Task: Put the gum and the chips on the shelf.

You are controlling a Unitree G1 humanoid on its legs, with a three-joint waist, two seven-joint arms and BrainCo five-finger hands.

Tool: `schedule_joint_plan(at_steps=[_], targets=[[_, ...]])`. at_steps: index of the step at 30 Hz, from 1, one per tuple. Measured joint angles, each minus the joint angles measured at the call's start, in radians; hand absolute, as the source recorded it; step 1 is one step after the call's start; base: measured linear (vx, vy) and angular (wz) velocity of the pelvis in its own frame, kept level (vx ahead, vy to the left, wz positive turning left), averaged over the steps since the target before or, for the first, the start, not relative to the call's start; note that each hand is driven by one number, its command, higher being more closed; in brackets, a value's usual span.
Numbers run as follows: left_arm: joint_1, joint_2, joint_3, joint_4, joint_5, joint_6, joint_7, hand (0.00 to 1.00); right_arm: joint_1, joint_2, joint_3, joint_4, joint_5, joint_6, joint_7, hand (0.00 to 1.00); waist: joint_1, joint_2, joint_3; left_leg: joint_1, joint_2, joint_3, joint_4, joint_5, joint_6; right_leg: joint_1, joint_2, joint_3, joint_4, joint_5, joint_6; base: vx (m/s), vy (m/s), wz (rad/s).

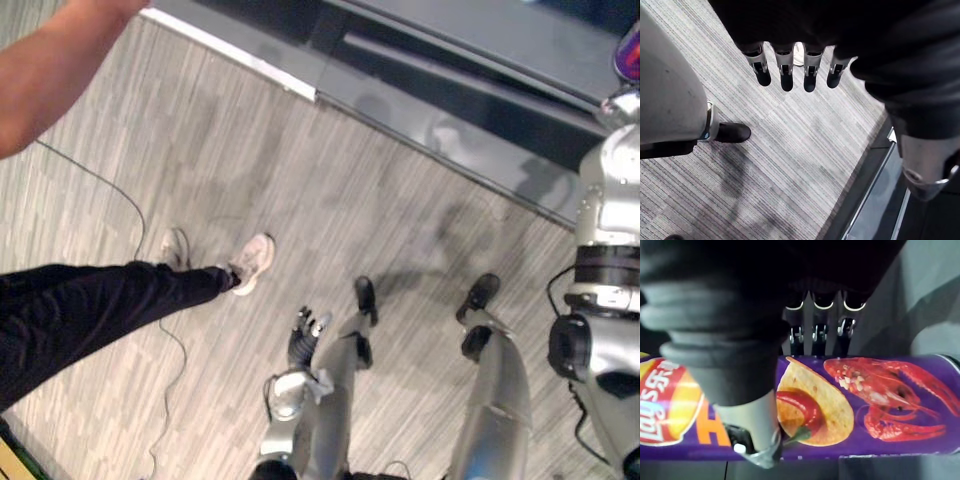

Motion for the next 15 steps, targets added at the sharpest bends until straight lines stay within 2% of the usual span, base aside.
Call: schedule_joint_plan(at_steps=[6, 7, 12, 15], targets=[[0.002, 0.000, -0.005, 0.000, 0.000, 0.000, 0.000, 0.00, -0.010, -0.008, 0.027, 0.016, 0.000, -0.017, -0.001, 1.00, -0.002, 0.000, 0.000, -0.001, -0.002, 0.006, -0.006, 0.001, 0.001, -0.012, 0.000, 0.009, 0.004, 0.000, 0.000, 0.00, -0.001, -0.01], [0.002, 0.000, -0.010, 0.000, 0.000, 0.000, 0.000, 0.00, -0.013, -0.021, 0.035, 0.036, 0.001, -0.023, 0.000, 0.00, -0.002, 0.000, 0.000, -0.001, -0.003, 0.006, -0.006, 0.002, 0.000, -0.012, 0.000, 0.009, 0.005, 0.000, 0.000, 0.00, 0.000, 0.00], [0.003, 0.000, -0.011, 0.000, 0.000, 0.000, -0.001, 0.00, -0.019, -0.019, 0.043, 0.129, 0.010, 0.000, 0.006, 0.00, 0.001, 0.000, 0.000, -0.001, -0.006, 0.009, -0.013, 0.009, 0.000, -0.019, -0.002, 0.015, 0.007, 0.000, 0.000, 0.00, 0.000, 0.00], [0.003, 0.000, -0.012, 0.000, -0.001, 0.000, -0.001, 0.00, -0.019, -0.021, 0.068, 0.143, 0.020, -0.003, 0.008, 0.00, -0.001, 0.000, 0.000, -0.001, -0.009, 0.014, -0.026, 0.017, 0.001, -0.029, -0.002, 0.019, 0.008, 0.003, -0.005, 0.00, 0.000, 0.00]])
